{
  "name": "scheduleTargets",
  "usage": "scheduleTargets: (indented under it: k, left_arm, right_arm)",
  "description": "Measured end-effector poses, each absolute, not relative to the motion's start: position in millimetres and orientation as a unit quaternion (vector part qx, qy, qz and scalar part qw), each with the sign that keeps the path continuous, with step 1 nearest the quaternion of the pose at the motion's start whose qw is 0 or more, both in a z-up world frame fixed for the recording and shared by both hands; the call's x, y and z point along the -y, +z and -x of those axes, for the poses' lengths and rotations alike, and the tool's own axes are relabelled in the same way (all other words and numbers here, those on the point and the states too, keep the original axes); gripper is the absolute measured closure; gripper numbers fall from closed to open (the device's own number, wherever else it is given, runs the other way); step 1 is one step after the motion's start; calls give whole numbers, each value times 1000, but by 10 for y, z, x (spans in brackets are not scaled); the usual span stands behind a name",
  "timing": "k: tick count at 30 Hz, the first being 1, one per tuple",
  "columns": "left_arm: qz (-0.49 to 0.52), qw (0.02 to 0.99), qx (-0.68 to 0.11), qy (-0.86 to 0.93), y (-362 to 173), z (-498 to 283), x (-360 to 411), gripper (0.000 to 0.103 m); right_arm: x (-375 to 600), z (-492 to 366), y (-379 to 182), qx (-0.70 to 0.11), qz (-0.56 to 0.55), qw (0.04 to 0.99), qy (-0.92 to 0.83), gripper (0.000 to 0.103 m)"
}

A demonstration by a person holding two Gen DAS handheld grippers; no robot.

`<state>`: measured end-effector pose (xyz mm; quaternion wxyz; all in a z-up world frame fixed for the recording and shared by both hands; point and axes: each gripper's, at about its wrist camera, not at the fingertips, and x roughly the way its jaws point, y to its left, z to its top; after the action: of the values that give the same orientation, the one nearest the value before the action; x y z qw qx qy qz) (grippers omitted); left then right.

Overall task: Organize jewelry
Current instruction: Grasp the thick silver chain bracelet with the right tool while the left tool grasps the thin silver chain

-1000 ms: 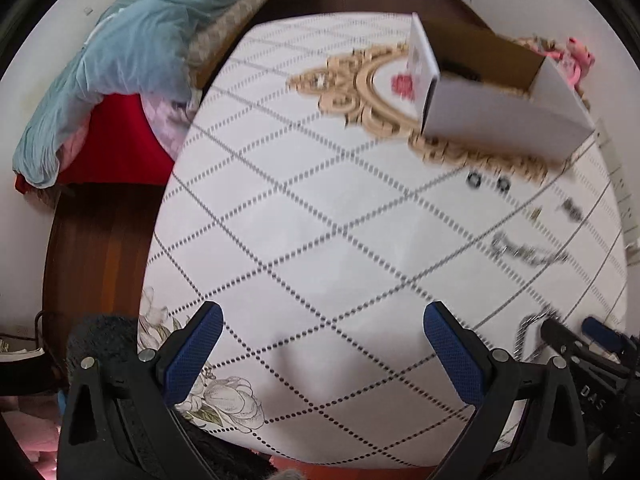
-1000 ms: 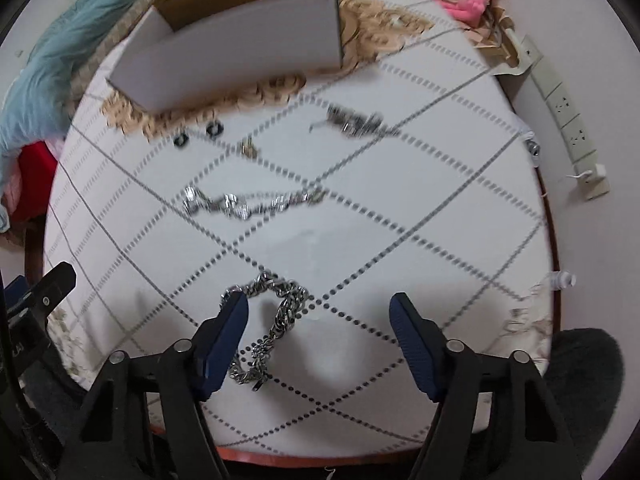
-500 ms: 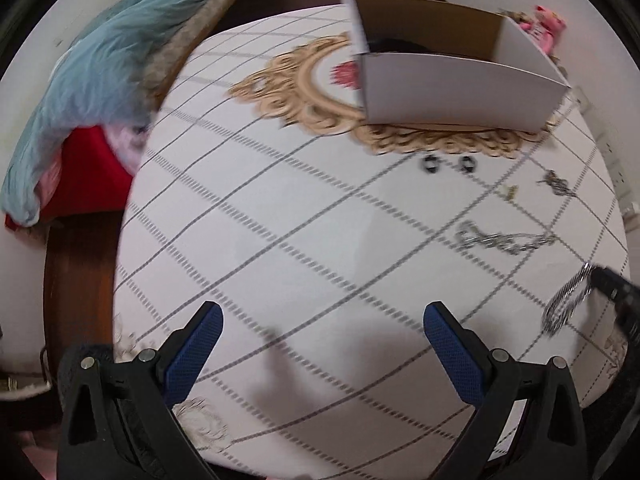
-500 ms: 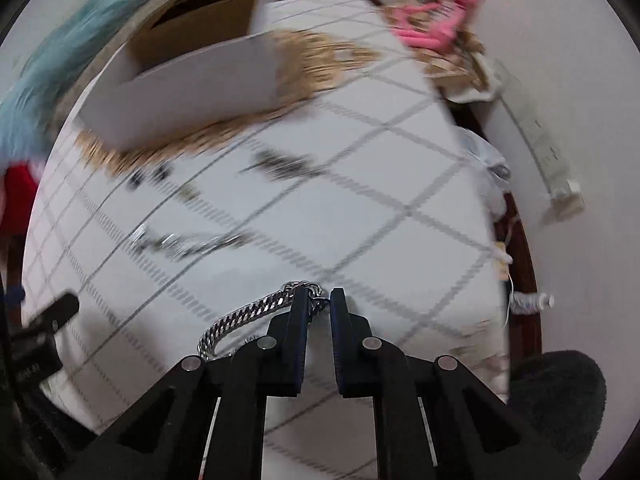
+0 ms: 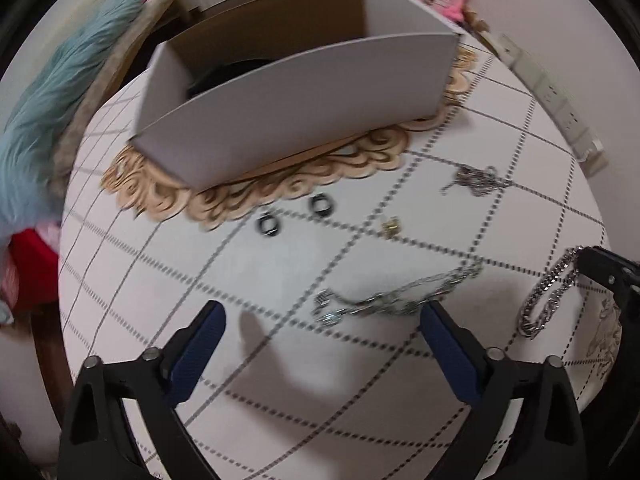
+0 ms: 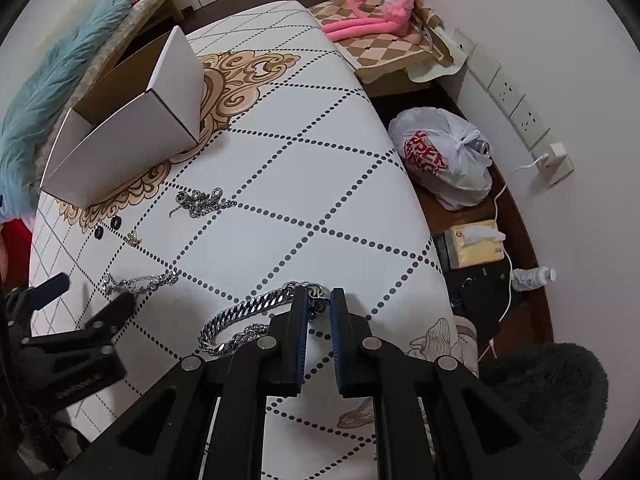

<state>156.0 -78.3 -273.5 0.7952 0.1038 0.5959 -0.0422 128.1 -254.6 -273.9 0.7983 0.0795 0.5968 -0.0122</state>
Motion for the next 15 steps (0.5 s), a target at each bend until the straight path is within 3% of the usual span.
scheduleTargets:
  k: [4, 9, 10, 11, 15]
  left_arm:
    - [-108, 804, -580, -73, -2711, -1564, 904, 22]
    - [-85, 803, -577, -122, -2681, -1564, 969, 71]
    - [-85, 802, -577, -125, -2684, -1570, 954, 94]
    - [-82, 800, -581, -130, -2693, -1572, 949, 98]
    - [-37, 798, -586, -136, -2673, -1505, 859, 99]
  right_arm:
    - [2548, -1298, -2743, -599, -83, 796, -12, 92]
    - [2562, -1323, -2759, -601, -84, 794, -12, 92]
    - [2555, -1327, -2761, -602, -83, 794, -11, 92]
    - [2555, -1329, -2761, -603, -84, 793, -11, 92]
    - [2545, -1305, -2743, -605, -93, 791, -6, 92]
